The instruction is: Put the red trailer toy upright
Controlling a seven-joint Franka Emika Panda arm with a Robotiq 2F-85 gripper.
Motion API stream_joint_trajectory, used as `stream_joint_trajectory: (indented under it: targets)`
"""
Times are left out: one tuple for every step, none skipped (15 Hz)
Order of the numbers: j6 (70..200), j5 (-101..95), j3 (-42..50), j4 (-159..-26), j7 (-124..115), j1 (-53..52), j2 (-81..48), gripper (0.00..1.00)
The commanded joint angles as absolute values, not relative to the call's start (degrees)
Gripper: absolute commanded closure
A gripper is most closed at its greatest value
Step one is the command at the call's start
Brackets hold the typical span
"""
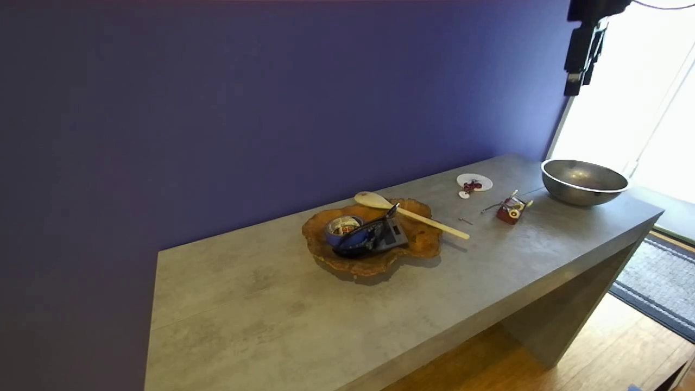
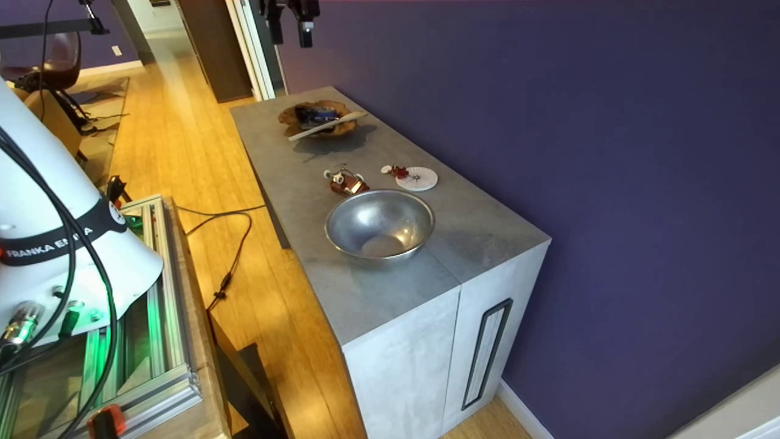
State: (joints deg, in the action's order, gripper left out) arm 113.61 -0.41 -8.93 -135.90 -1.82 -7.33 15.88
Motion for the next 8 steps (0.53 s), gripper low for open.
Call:
stream_joint_trajectory:
  targets:
    - [115.83,-0.96,-9.97,-132.03,-1.18,-8.57,4.99,0.0]
    - [116.5,-1.31,-10.13,-131.49,-1.4,-8.72,2.57,0.0]
    - [117.13,-1.71,-10.36,-130.67,-1.53,-9.02,-0.13,0.0]
    - [117.64,-1.93,-10.45,-129.76,-1.47,-9.23,-2.67,0.0]
    - [118.05,-2.33,-10.56,-128.7,-1.96,-9.42,-5.27,0.0]
    - [118.65,-2.17,-10.64,-127.57,-1.69,-9.72,-7.78,0.0]
    - [119.23,-2.25,-10.65,-126.37,-1.56,-9.99,-9.92,0.0]
    - [119.32,-2.86,-10.68,-124.96,-1.83,-10.39,-12.23,0.0]
